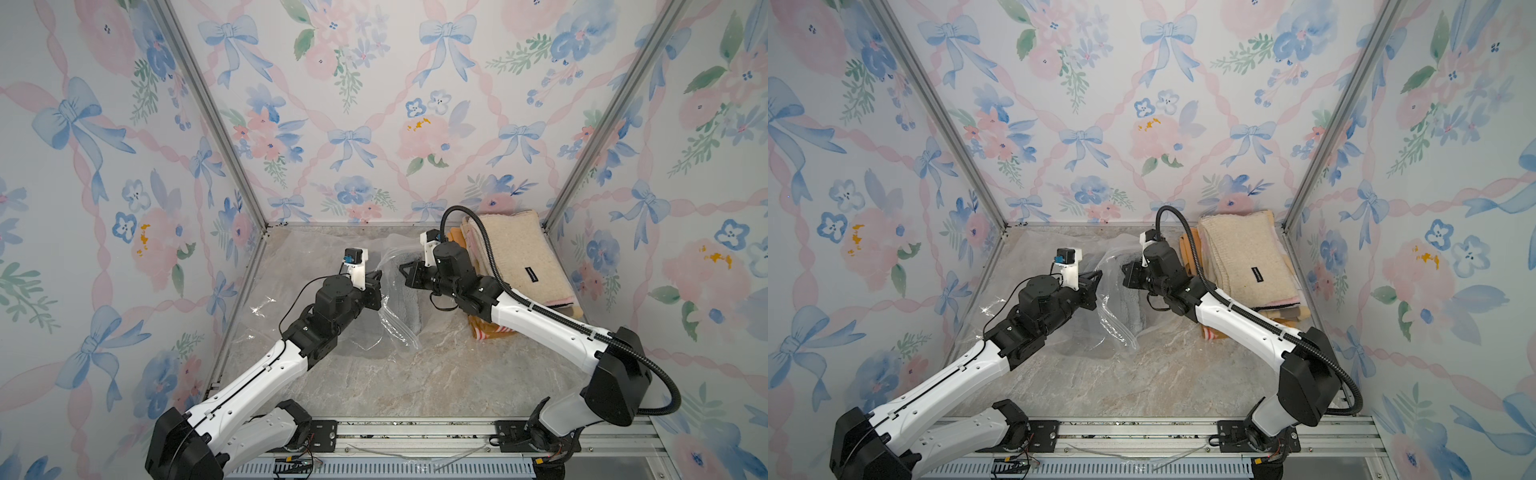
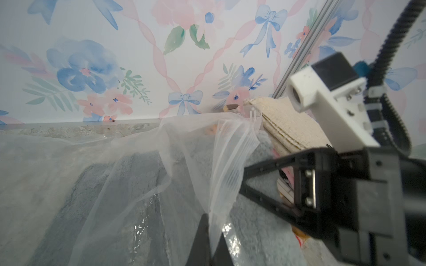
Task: Take the blanket out of the vacuum bag
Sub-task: Take out the blanket from the vacuum bag.
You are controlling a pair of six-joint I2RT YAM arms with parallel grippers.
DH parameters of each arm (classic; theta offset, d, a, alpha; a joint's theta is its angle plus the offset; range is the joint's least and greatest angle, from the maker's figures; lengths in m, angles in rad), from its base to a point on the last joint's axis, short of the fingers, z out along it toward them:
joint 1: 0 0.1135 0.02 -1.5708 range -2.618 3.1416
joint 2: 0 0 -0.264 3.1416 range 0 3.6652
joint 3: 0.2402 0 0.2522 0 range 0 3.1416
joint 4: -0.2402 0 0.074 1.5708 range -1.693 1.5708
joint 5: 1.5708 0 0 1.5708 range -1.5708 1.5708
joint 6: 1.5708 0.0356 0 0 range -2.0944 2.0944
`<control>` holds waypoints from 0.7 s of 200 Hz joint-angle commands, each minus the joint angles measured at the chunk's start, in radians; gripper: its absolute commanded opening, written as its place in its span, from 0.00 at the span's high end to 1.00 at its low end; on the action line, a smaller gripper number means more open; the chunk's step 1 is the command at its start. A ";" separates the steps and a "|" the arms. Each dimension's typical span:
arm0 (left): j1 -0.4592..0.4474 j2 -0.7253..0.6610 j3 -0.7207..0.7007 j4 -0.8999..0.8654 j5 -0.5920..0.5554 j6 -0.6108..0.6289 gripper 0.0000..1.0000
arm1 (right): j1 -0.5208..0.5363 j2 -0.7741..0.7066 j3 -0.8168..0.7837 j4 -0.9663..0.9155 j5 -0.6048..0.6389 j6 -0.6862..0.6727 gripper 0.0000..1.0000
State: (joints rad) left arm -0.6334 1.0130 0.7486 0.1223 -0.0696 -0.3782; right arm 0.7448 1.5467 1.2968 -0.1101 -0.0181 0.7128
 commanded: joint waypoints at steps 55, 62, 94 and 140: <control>0.005 -0.109 -0.122 -0.003 0.011 -0.033 1.00 | -0.059 0.059 0.186 -0.129 -0.027 0.003 1.00; 0.006 -0.111 -0.122 -0.009 -0.012 -0.031 1.00 | -0.063 0.039 0.159 -0.129 -0.027 0.012 0.99; 0.007 -0.057 -0.093 -0.041 -0.065 -0.027 1.00 | -0.072 -0.078 0.000 -0.129 -0.008 0.074 0.97; 0.006 0.038 -0.078 0.015 -0.005 -0.025 1.00 | -0.117 -0.176 -0.263 0.030 -0.027 0.091 0.96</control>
State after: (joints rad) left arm -0.6334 1.0149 0.6441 0.1112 -0.0914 -0.3985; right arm 0.6643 1.3941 1.1271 -0.2001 -0.0284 0.7921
